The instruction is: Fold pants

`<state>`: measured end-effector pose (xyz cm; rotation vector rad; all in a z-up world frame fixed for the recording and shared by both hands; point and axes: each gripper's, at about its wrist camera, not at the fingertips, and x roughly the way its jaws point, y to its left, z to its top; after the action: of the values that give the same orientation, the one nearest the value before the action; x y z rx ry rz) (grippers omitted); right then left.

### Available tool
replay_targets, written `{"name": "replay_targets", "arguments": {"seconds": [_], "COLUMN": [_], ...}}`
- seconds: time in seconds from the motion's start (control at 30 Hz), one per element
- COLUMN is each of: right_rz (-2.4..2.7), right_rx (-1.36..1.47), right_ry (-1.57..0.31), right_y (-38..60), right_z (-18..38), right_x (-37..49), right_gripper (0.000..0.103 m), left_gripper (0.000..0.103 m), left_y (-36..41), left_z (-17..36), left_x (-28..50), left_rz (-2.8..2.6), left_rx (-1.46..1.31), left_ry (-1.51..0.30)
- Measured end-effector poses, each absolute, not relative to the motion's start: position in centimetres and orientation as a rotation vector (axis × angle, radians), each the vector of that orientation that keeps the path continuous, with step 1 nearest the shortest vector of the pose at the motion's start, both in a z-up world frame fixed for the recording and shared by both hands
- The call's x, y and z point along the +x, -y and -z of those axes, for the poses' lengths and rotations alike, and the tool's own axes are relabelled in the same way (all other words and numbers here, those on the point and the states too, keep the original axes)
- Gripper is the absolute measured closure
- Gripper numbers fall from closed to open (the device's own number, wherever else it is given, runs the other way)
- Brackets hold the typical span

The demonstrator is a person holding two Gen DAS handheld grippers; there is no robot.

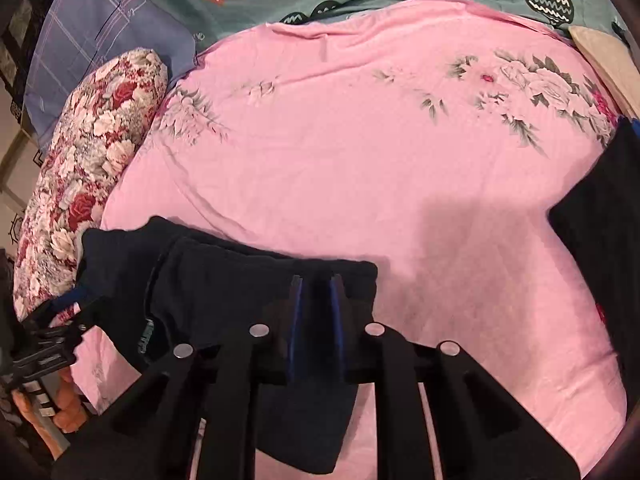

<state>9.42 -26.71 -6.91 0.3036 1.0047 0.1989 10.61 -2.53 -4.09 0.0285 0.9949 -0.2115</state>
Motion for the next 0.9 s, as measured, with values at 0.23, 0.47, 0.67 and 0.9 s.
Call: {"name": "replay_targets", "arguments": {"seconds": [0.23, 0.47, 0.67, 0.9], "right_rz": [-0.151, -0.232, -0.368, -0.383], "right_rx": [0.340, 0.394, 0.352, 0.373], "right_ry": [-0.987, -0.958, -1.020, -0.979], "right_y": [27.9, 28.2, 26.5, 26.9], "right_z": [9.7, 8.8, 10.0, 8.7], "right_x": [11.5, 8.9, 6.9, 6.2], "right_gripper": [0.101, 0.089, 0.071, 0.071], "left_gripper": [0.002, 0.002, 0.002, 0.002], "left_y": [4.9, 0.0, -1.4, 6.0], "left_z": [9.4, 9.6, 8.0, 4.6], "left_x": [11.5, 11.3, 10.6, 8.6], "left_rz": [0.145, -0.060, -0.036, 0.271], "left_rx": [0.113, 0.117, 0.015, 0.104], "left_ry": [-1.123, -1.134, -1.130, -1.036]}}
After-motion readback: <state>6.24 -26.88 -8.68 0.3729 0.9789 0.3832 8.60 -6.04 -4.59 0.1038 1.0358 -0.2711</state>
